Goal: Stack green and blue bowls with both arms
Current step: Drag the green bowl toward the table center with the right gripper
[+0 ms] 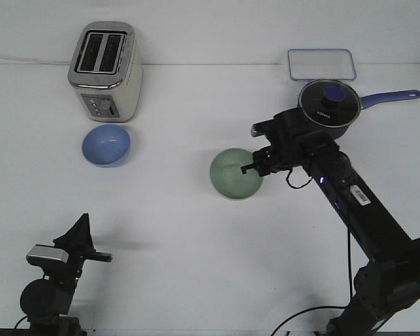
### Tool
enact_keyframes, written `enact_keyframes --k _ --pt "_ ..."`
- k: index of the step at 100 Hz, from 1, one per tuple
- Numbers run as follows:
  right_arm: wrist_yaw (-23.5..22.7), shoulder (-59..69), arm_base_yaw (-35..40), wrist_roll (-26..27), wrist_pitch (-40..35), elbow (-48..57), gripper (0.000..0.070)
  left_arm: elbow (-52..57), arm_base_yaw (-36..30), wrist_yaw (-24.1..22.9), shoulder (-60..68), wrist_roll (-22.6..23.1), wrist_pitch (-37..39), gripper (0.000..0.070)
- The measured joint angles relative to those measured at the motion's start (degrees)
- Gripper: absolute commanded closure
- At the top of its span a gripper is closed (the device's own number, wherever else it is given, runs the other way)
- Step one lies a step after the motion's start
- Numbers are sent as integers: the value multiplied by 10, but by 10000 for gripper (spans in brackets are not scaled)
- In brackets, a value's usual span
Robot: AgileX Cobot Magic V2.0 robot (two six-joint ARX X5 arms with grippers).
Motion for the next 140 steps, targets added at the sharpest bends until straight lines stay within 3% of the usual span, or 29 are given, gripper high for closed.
enact_keyframes --k 39,112,120,134,140 --pt "39 40 85 35 19 -1 700 0 0 0 0 0 0 690" --pt "43 102 101 45 30 -2 699 0 0 0 0 0 0 690" --pt "43 102 101 45 30 -2 630 0 0 0 0 0 0 690" --pt "43 102 102 45 30 -2 320 0 0 0 0 0 0 690" --pt "43 102 103 46 30 -2 234 0 0 0 0 0 0 690"
